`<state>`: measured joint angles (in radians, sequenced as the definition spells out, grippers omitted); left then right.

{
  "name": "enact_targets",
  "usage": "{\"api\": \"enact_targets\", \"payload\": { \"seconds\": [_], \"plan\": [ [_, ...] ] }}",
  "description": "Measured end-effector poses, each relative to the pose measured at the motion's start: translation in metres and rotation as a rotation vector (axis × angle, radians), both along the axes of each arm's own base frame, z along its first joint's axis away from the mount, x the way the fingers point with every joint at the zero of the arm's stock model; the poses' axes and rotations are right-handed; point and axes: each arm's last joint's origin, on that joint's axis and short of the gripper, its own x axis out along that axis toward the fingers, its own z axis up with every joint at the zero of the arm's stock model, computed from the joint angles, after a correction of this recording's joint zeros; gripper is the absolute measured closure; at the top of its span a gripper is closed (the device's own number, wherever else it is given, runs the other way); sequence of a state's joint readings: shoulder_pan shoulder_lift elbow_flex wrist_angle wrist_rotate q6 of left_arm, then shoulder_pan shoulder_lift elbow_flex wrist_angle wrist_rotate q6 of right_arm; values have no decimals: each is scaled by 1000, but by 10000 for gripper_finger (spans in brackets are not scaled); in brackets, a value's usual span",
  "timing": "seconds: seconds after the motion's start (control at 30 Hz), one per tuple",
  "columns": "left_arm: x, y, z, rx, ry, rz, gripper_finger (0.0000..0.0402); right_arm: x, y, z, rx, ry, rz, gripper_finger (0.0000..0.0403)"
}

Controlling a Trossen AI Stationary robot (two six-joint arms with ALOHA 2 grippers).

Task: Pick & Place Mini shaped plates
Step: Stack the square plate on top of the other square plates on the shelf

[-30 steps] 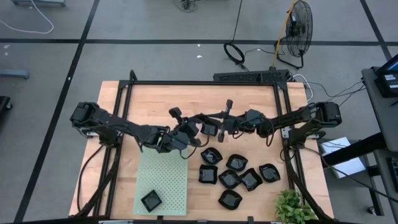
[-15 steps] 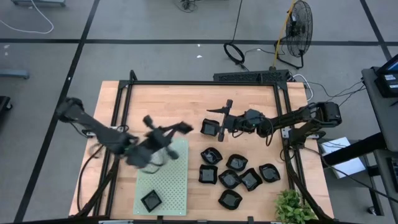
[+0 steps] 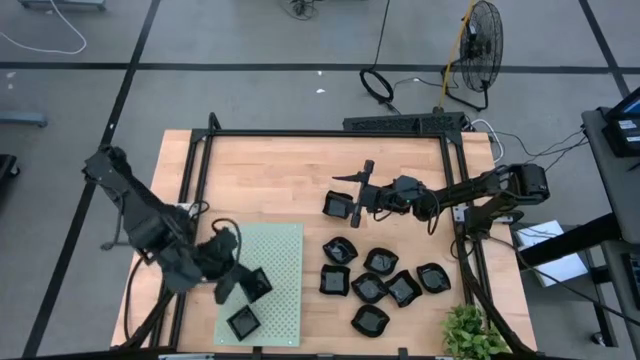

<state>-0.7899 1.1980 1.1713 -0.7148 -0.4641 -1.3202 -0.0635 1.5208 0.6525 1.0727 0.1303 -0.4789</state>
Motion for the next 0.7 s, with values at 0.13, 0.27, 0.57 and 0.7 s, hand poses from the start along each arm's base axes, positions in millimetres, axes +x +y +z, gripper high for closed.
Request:
{"api": "enact_targets", "payload": {
  "seconds": [0.13, 0.27, 0.57, 0.7],
  "plan": [
    [3, -22, -15, -86, 34, 102, 396, 0, 0, 0, 0, 0, 0, 204],
    [6, -44, -36, -174, 158, 129, 398, 0, 0, 0, 3, 0, 0, 207],
    [-17, -68, -48, -184, 237, 86, 399, 0, 0, 1, 10, -11, 1, 207],
    [-30, -70, -49, -184, 248, 123, 399, 0, 0, 1, -2, -14, 0, 207]
  ]
}}
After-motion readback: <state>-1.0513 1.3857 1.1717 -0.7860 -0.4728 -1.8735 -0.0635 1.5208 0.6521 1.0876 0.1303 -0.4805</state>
